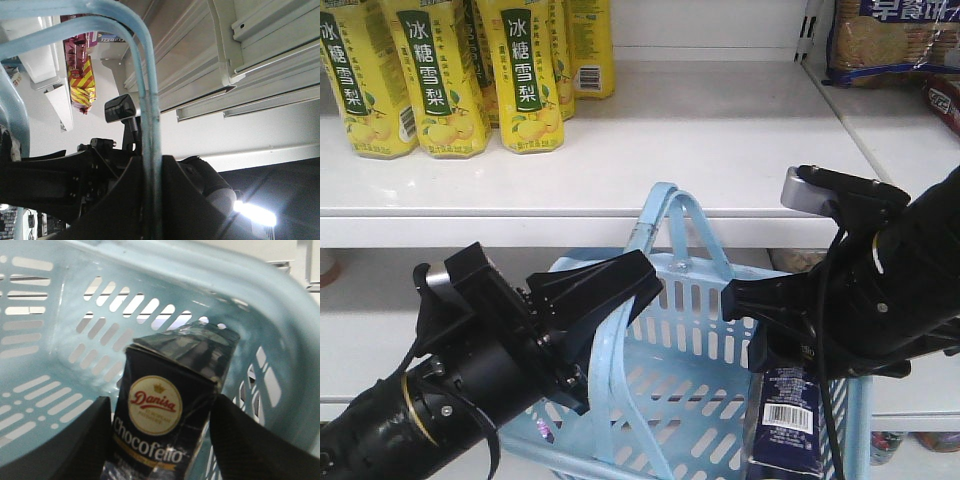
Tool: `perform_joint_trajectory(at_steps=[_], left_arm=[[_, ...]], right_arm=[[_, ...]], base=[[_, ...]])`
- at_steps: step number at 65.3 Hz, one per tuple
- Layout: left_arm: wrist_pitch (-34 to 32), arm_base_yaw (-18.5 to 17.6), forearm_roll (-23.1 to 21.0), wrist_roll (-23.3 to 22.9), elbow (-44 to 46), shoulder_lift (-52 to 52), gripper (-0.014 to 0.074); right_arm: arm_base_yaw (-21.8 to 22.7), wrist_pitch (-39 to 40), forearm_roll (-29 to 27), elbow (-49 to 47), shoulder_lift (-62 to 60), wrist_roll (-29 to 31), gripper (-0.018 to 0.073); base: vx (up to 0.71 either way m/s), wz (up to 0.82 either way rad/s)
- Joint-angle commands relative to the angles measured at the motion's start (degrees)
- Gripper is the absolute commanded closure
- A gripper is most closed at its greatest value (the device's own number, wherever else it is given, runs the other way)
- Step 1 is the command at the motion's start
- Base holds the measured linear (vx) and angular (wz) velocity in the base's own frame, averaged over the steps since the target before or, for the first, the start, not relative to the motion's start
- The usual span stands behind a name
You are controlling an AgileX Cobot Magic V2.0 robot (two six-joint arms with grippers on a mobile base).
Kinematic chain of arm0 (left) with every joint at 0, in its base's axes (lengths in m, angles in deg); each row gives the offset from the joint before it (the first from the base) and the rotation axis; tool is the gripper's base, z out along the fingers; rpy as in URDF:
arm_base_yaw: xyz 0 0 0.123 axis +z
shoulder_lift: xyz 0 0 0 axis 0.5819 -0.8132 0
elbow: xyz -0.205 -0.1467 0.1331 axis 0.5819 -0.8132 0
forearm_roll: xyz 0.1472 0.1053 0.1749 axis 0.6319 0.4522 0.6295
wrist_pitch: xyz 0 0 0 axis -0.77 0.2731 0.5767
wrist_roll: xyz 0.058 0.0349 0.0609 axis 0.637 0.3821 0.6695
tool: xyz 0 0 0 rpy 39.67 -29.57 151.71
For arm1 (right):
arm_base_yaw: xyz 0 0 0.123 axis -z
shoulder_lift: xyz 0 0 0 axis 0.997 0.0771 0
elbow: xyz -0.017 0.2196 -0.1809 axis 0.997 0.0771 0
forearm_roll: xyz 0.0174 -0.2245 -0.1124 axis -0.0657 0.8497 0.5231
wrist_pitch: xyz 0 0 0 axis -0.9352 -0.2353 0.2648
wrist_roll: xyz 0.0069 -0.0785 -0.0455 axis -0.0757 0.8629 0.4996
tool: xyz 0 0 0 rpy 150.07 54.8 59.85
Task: Left arm holds basket, right arm returns cookies
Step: 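Close the right gripper on the top of the Chocofello cookie box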
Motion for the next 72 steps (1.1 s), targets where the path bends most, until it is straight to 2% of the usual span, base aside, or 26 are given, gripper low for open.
perform_joint_trajectory(at_steps=[1, 19, 30, 38, 72], left_arm=[[-5.85, 0.77, -9.20, 2.36, 2.00, 1.79, 0.0596], [-5.85, 0.77, -9.20, 2.36, 2.00, 1.79, 0.0596], [-5.85, 0.77, -9.20, 2.36, 2.00, 1.79, 0.0596], [-5.85, 0.77, -9.20, 2.36, 2.00, 1.79, 0.0596], [-5.85, 0.77, -9.20, 2.36, 2.00, 1.79, 0.0596]], right_arm=[[0.03, -2.18, 2.15, -1.26, -0.99, 0.91, 0.0232], [0.03, -2.18, 3.32, -1.26, -0.99, 2.14, 0.0411], [0.03, -2.18, 4.51, -1.26, -0.99, 3.38, 0.0575], [0.03, -2.18, 4.50, -1.26, -0.99, 5.33, 0.0571], [0.03, -1.85, 3.55, -2.99, -7.20, 5.33, 0.0570]], base=[[0.00, 0.00], [0.00, 0.00], [0.00, 0.00], [0.00, 0.00], [0.00, 0.00]])
